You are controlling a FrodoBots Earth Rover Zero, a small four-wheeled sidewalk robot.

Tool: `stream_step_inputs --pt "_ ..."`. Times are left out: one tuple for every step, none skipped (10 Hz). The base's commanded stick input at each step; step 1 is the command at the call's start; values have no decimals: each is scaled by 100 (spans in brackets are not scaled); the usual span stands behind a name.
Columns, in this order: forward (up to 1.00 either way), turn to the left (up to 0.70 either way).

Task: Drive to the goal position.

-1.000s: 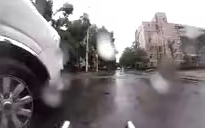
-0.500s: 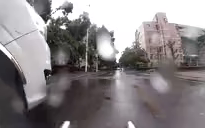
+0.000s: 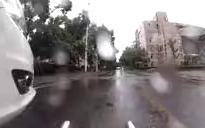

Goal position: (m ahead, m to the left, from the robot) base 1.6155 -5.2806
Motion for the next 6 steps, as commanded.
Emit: stream_step_inputs --pt "70 14" --pt "70 14" --pt "70 14" --pt "70 14" --pt "70 14" --pt "70 14"
